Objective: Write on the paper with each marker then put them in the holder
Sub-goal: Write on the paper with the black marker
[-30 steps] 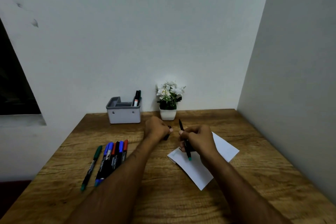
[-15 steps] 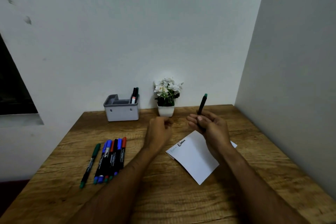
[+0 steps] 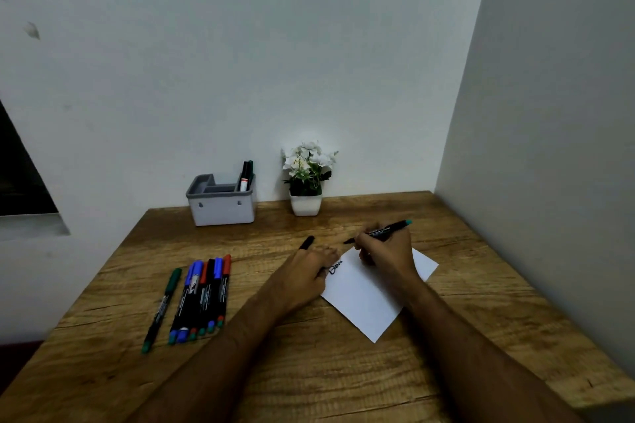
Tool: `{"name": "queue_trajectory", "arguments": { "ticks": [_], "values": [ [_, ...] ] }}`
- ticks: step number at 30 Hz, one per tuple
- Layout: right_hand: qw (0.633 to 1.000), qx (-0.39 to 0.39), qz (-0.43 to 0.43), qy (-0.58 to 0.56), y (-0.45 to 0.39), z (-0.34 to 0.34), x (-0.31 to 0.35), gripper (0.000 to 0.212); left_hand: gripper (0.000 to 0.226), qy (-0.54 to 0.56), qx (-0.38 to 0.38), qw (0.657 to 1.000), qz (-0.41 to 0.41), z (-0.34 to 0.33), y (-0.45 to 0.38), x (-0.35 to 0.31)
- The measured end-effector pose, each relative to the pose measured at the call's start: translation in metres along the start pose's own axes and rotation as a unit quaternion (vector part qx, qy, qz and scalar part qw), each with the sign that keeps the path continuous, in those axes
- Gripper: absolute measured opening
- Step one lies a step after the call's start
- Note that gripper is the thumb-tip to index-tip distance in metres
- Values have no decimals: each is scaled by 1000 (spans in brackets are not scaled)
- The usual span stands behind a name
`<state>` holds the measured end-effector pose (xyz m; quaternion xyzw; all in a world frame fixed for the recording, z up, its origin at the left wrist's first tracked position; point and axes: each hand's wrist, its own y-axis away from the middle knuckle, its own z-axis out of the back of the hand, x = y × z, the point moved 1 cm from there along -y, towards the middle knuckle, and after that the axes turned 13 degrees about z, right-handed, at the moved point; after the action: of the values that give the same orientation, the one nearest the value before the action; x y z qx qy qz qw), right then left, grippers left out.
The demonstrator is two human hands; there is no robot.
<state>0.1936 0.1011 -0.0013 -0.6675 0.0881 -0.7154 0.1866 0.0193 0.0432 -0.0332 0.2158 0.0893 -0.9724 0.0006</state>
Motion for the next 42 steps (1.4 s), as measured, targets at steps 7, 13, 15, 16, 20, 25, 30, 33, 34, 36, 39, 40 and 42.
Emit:
{"name": "queue_trajectory", "arguments": {
  "ticks": [7,13,15,16,20,25,30,33,34,36,39,40,42],
  "values": [
    [996,44,28,78,4,2,-10,13,53,5,-5,1000,4,-6,-1,5],
    [987,52,87,124,4,-1,-11,17,53,16,-23,1000,-1,-4,2,3],
    [983,60,98,141,3,-2,-12,14,53,22,-20,1000,4,-3,3,2],
    [982,63,100,145,3,-2,-12,14,53,23,-21,1000,4,-3,3,2],
    [980,77,107,152,3,-2,-14,12,53,20,-22,1000,5,-1,5,0],
    [972,98,115,181,3,-5,-15,20,53,14,-13,1000,8,0,6,-1],
    [975,81,118,172,3,-4,-14,18,54,12,-9,1000,14,0,6,-3],
    [973,96,114,175,3,-5,-14,15,54,11,-12,1000,13,0,6,-3],
    [973,96,111,177,3,-6,-14,14,54,10,-13,1000,13,1,6,-2],
    [975,80,107,175,2,-6,-15,18,54,6,-11,1000,14,1,6,-3],
    [976,77,106,175,2,-5,-14,23,54,7,-8,1000,19,0,6,-3],
    [976,83,105,174,3,-5,-14,24,54,8,-8,1000,20,0,6,-4],
    [976,85,103,171,3,-6,-14,23,54,7,-9,1000,20,1,5,-3]
  ]
}}
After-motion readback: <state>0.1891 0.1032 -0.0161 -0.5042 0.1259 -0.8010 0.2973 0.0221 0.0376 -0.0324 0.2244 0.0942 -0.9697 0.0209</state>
